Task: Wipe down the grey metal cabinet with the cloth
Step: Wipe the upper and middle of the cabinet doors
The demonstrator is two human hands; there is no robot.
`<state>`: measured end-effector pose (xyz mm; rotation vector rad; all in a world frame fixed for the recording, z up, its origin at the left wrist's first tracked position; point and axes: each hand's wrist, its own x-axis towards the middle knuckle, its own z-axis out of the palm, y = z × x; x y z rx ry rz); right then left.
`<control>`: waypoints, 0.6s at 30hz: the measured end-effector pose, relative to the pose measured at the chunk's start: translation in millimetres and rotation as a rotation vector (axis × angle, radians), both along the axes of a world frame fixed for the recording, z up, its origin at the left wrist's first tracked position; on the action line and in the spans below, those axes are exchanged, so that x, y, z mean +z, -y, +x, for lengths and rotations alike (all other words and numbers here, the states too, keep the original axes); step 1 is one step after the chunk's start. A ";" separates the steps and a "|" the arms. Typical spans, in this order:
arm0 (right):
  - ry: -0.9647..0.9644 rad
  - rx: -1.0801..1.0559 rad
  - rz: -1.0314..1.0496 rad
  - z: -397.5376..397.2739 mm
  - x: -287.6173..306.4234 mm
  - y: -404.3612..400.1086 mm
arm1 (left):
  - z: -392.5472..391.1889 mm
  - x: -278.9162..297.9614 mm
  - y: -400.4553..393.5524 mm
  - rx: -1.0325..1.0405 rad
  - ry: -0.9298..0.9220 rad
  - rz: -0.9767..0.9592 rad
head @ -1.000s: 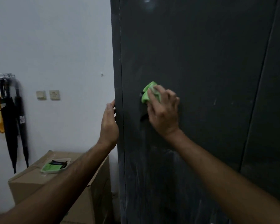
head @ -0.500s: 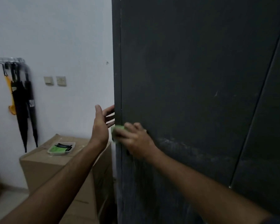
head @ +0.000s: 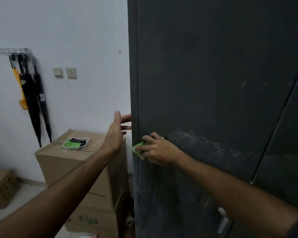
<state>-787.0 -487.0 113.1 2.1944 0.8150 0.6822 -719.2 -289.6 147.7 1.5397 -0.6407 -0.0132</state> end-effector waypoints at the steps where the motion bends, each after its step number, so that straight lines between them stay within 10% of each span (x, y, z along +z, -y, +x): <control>1: 0.047 0.018 0.045 0.0 10.5 7.8 | -2.3 -4.4 1.5 0.024 0.094 0.019; 6: 0.445 0.002 0.580 8.9 7.2 -1.0 | -2.7 -5.1 6.1 0.290 0.739 0.092; 11: 0.197 -0.053 0.245 -15.1 -29.2 13.3 | 21.7 20.3 14.0 0.113 1.326 0.341; 18: 0.891 -0.257 1.045 -7.0 -8.8 -6.2 | 46.1 73.1 45.6 -0.100 1.796 0.520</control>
